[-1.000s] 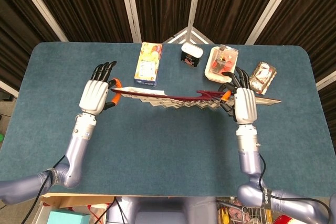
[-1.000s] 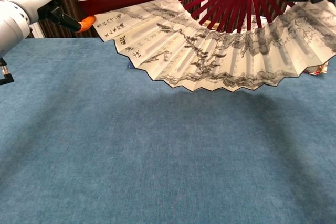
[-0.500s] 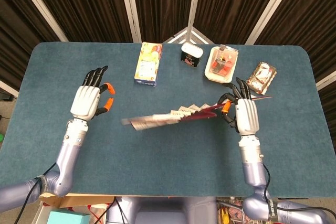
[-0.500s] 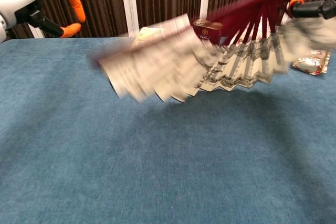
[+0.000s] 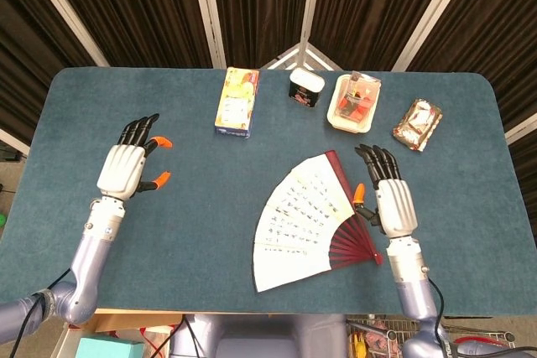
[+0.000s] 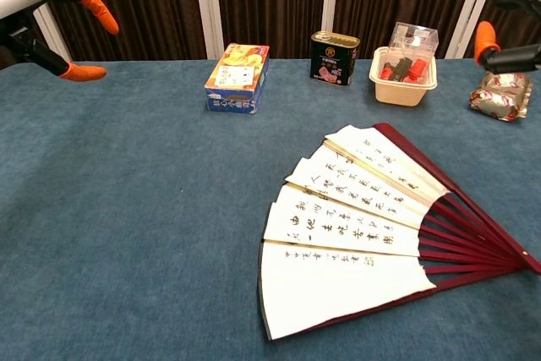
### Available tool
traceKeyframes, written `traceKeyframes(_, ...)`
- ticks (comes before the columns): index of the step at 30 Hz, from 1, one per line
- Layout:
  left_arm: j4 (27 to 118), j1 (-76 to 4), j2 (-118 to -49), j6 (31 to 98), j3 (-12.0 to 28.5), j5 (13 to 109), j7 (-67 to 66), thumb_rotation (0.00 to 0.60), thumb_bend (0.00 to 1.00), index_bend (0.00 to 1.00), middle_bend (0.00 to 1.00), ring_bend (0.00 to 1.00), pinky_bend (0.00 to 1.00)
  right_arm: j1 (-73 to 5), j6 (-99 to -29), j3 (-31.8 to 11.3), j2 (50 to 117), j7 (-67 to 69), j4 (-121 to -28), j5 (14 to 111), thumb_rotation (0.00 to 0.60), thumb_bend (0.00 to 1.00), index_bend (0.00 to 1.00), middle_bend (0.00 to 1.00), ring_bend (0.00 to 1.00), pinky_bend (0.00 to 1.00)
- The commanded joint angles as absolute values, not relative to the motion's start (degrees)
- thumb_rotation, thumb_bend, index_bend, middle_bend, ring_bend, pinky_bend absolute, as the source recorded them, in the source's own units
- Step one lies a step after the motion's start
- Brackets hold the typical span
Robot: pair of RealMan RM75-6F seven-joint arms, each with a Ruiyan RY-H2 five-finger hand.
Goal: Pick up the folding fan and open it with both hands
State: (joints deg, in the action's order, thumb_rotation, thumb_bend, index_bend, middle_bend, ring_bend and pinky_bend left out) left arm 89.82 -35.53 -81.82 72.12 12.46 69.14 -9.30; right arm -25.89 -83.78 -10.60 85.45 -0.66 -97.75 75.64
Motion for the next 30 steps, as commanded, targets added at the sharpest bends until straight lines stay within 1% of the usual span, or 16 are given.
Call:
traceKeyframes(1, 90.54, -34.91, -80.96, 72.27, 12.21, 69.87, -8.67, 0.6, 0.34, 0.34, 0.0, 0.0, 0.0, -25.34, -83.41, -10.38, 84.85, -0.85, -97.54, 75.72, 0.6, 0.7, 0.1, 0.1, 0.0, 0.0)
traceKeyframes(4, 91.59, -34.01, -79.68, 72.62, 11.84, 70.55, -8.12, 0.6, 0.33, 0.31, 0.0, 0.0, 0.0, -24.64, -82.95, -10.12, 83.75, -0.92, -97.07, 75.74, 0.6, 0.66, 0.08, 0.1, 0.0, 0.0)
traceKeyframes(6, 92.4, -33.15, -78.47, 73.24, 11.35, 71.33, -8.0, 0.6, 0.3, 0.26, 0.0, 0.0, 0.0, -24.09, -82.55, -9.94, 82.84, -0.7, -96.87, 75.58, 0.6, 0.61, 0.06, 0.09, 0.0, 0.0)
traceKeyframes(8, 93.25, -32.25, -77.21, 73.8, 10.72, 71.96, -8.16, 0.6, 0.24, 0.2, 0.0, 0.0, 0.0, -23.48, -82.21, -9.37, 81.57, -0.86, -96.53, 75.74, 0.6, 0.5, 0.02, 0.07, 0.0, 0.0)
traceKeyframes(10, 94.91, -30.83, -75.27, 74.67, 9.73, 72.65, -8.45, 0.6, 0.18, 0.16, 0.0, 0.0, 0.0, -22.55, -81.83, -8.48, 79.65, -1.33, -96.16, 75.83, 0.6, 0.36, 0.0, 0.04, 0.0, 0.0)
traceKeyframes(11, 95.86, -30.11, -74.26, 74.99, 9.19, 72.87, -8.66, 0.6, 0.15, 0.15, 0.0, 0.0, 0.0, -22.08, -81.6, -8.1, 78.67, -1.34, -96.2, 75.8, 0.6, 0.34, 0.0, 0.03, 0.0, 0.0)
traceKeyframes(14, 98.79, -27.61, -70.74, 76.58, 7.19, 74.17, -9.89, 0.6, 0.07, 0.1, 0.0, 0.0, 0.0, -20.47, -81.89, -7.02, 75.8, -1.61, -96.25, 76.26, 0.6, 0.32, 0.0, 0.01, 0.0, 0.0)
traceKeyframes(17, 101.45, -24.41, -67.43, 79.4, 4.83, 76.25, -11.08, 0.6, 0.03, 0.07, 0.0, 0.0, 0.0, -18.64, -82.16, -6.15, 72.98, -2.28, -96.86, 75.77, 0.6, 0.32, 0.0, 0.0, 0.0, 0.0)
traceKeyframes(20, 102.58, -22.17, -65.84, 81.17, 3.09, 77.43, -11.01, 0.6, 0.0, 0.05, 0.0, 0.0, 0.0, -17.04, -82.48, -5.37, 71.13, -3.68, -97.61, 74.28, 0.6, 0.32, 0.0, 0.0, 0.0, 0.0)
traceKeyframes(21, 102.86, -21.55, -65.45, 81.62, 2.57, 77.67, -11.02, 0.6, 0.0, 0.04, 0.0, 0.0, 0.0, -16.5, -82.7, -5.07, 70.66, -3.86, -97.91, 73.95, 0.6, 0.32, 0.0, 0.0, 0.0, 0.0)
traceKeyframes(24, 104.02, -17.61, -63.37, 84.24, -0.84, 80.0, -10.17, 0.6, 0.0, 0.02, 0.0, 0.0, 0.0, -12.92, -84.99, -2.92, 67.69, -4.95, -100.15, 73.69, 0.6, 0.32, 0.0, 0.0, 0.0, 0.0)
traceKeyframes(27, 103.08, -14.96, -62.99, 86.43, -2.42, 81.44, -10.31, 0.6, 0.0, 0.01, 0.0, 0.0, 0.0, -10.47, -86.81, -1.42, 66.32, -5.11, -100.4, 74.79, 0.6, 0.32, 0.0, 0.0, 0.0, 0.0)
traceKeyframes(30, 100.82, -12.9, -63.53, 88.94, -3.3, 83.08, -10.26, 0.6, 0.0, 0.01, 0.0, 0.0, 0.0, -8.93, -89.22, -0.91, 65.65, -5.92, -99.55, 76.38, 0.6, 0.32, 0.0, 0.0, 0.0, 0.0)
